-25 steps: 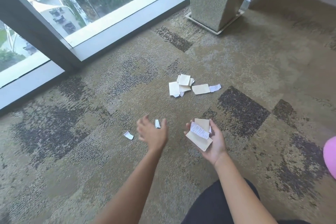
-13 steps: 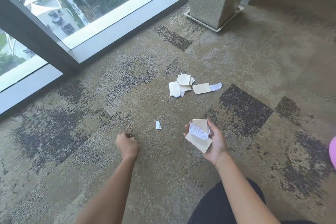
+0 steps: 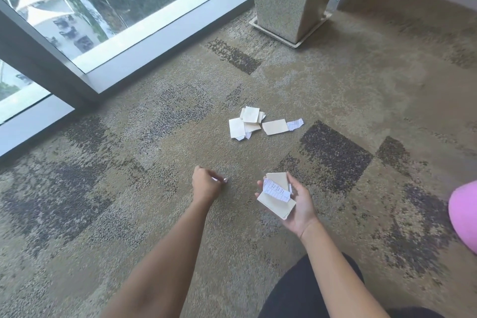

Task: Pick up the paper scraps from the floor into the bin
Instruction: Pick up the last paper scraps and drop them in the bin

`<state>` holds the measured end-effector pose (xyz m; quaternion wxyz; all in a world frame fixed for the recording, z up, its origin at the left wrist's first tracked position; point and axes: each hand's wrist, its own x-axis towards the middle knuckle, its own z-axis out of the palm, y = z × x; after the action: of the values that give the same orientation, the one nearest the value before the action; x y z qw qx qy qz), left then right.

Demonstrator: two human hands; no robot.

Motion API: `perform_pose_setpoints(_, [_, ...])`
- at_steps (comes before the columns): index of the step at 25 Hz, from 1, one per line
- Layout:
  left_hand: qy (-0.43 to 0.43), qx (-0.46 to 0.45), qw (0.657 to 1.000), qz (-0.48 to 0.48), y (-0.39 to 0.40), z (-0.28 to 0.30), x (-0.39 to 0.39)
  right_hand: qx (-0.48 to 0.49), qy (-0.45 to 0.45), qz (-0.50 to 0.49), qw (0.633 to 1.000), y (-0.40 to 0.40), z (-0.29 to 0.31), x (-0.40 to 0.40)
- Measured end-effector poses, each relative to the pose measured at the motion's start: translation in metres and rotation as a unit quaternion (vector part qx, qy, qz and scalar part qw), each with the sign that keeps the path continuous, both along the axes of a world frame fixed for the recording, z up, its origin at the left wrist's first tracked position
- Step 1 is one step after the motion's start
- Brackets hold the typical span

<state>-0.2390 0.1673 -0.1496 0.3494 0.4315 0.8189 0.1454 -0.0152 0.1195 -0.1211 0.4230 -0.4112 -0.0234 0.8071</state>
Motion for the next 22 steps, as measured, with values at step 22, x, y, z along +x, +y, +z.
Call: perform_pose_setpoints(22, [-0.087, -0.063, 0.986, 0.126, 0.002, 0.023, 0.025, -0.006, 0.071, -0.095, 0.993, -0.030, 0.020, 0.047])
